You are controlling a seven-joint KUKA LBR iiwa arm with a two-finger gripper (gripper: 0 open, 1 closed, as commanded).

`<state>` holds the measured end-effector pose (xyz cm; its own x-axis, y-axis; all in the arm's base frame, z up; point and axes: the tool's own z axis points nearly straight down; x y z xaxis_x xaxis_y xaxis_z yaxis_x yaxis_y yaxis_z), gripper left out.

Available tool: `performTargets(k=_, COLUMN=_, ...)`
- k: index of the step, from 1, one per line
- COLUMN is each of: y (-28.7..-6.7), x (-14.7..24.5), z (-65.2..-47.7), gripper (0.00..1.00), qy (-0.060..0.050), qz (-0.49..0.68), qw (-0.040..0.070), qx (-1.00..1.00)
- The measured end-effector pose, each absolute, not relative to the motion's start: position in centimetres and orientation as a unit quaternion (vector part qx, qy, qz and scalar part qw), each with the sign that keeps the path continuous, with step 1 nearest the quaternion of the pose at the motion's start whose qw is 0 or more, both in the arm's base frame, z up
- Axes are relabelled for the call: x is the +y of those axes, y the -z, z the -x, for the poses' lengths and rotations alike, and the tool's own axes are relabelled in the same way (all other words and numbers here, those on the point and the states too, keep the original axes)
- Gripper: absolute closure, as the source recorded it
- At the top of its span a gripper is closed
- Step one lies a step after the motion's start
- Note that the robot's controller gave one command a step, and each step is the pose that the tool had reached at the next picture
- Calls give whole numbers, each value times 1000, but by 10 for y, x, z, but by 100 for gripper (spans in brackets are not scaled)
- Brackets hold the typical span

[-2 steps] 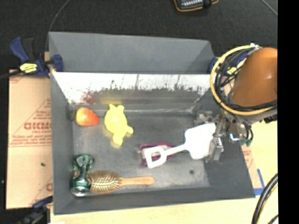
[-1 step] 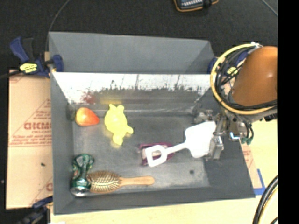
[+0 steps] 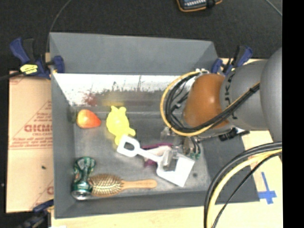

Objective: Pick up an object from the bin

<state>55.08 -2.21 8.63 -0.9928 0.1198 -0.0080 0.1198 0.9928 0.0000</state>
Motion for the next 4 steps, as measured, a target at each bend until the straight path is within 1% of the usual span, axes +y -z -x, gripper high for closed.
performTargets(k=1, y=-165, x=1, z=-553, gripper=0, qy=4, qz=94, qw=12, qx=995)
performTargets(k=2, y=-98, x=37, z=-535, gripper=0, qy=0, qz=-63, qw=0, qx=998)
performTargets(k=3, y=-70, x=28, z=-547, gripper=0, qy=5, qz=129, qw=15, qx=992)
performTargets(k=4, y=-71, x=20, z=-532, gripper=100, qy=0, qz=-72, qw=2, qx=997)
